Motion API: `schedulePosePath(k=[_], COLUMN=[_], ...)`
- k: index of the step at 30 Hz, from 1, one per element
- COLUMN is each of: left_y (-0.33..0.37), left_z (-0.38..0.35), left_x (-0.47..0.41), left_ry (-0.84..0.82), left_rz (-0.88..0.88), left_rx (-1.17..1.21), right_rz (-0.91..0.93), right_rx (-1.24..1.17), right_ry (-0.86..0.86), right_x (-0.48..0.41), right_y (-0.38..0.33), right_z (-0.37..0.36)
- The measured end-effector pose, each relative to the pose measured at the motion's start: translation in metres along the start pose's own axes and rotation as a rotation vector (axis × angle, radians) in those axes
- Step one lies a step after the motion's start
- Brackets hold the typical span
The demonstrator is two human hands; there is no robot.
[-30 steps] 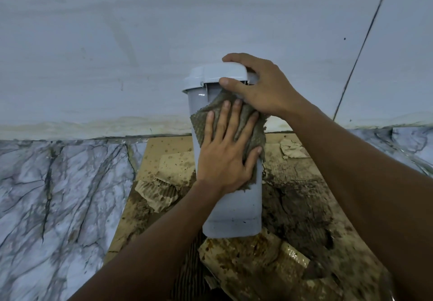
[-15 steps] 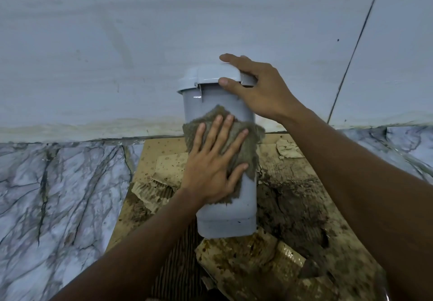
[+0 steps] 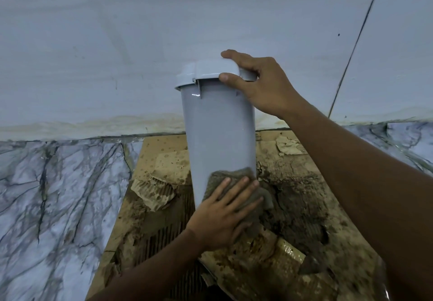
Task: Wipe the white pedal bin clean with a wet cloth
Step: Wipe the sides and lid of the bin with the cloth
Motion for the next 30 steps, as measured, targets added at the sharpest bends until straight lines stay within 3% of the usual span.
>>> schedulePosePath(k=[7, 9, 15, 18, 26, 30], left_y=[-0.035, -0.023, 0.017, 0.003, -0.057, -0.03], left_z=[0.047, 0.042, 0.001, 0.005, 0.05, 0.039], left_x=[-0.057, -0.057, -0.012, -0.001, -0.051, -0.049], left_ry=[0.112, 0.1, -0.035, 0.006, 0.146, 0.089], left_rz=[0.406, 0.389, 0.057, 0.122, 0.491, 0.396], left_rx=[0.133, 0.14, 0.05, 0.093, 0.16, 0.155], right_rz=[-0.034, -0.038, -0.034, -0.023, -0.025, -0.032], right_rx=[0.003, 0.006, 0.013, 0.03, 0.032, 0.005], right_ry=[0.01, 0.013, 0.007, 0.018, 0.068, 0.087], right_x=[-0.001, 0.001, 0.001, -0.002, -0.004, 0.0], right_y=[0.003, 0.001, 0.0, 0.0, 0.005, 0.008], right_z=[-0.002, -0.001, -0.006, -0.01, -0.013, -0.009])
Point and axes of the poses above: each hand's wrist, its own x-axis away from the middle knuckle, its own z-axis out of the back of the hand, y = z × x, the point moved 2 cm from there along -x, towards the middle knuckle, and after that the axes turned 11 degrees about -y, right-handed, at the moved point
